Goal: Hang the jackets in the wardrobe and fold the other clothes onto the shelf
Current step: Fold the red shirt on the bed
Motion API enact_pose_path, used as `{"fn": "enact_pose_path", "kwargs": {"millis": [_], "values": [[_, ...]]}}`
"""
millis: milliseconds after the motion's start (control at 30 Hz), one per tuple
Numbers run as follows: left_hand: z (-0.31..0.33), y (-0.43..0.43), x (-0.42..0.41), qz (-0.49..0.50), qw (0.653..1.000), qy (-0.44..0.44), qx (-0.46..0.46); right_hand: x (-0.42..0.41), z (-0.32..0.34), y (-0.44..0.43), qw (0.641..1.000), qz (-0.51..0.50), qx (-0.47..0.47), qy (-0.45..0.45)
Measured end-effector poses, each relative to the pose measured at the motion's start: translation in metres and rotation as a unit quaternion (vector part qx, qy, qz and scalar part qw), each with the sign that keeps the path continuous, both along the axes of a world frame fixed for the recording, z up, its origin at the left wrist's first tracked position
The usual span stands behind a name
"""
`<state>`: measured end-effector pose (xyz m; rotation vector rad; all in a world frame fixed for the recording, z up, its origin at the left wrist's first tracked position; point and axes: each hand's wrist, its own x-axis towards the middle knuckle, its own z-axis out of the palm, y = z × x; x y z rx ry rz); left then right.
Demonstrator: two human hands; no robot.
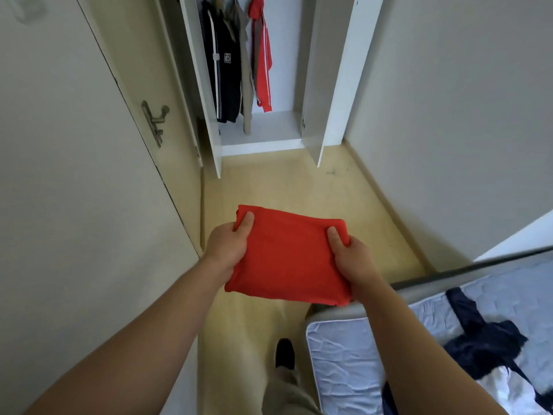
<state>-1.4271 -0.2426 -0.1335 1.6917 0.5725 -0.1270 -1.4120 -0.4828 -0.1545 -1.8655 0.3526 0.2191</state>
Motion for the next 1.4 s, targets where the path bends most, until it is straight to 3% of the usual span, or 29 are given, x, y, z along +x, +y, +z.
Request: {"fn": "enact_pose_path", "kwargs": {"millis": [200,400,667,833,1067,1400], "values": [[0.013,0.025,0.171,0.022,0.999,-0.041,0.004,0.176,0.009,0.017,0.999,0.023,0.040,-0.004],[0.068,0.050,0.341,0.062,0.993,-0.096,-0.015,0.360,0.066,0.044,0.997,0.050,0.048,-0.037],[0.088,0.113,0.527,0.116,0.987,-0.108,-0.027,0.569,0.099,0.111,0.992,0.099,0.055,-0.060],[0.092,0.155,0.667,0.103,0.985,-0.127,-0.051,0.706,0.117,0.152,0.988,0.114,0.039,-0.100],[0.151,0.190,0.871,0.050,0.988,-0.135,-0.053,0.888,0.163,0.189,0.993,0.062,0.035,-0.094],[0.174,0.226,1.128,0.038,0.987,-0.151,-0.037,1.144,0.180,0.212,0.990,0.052,0.090,-0.096]]}}
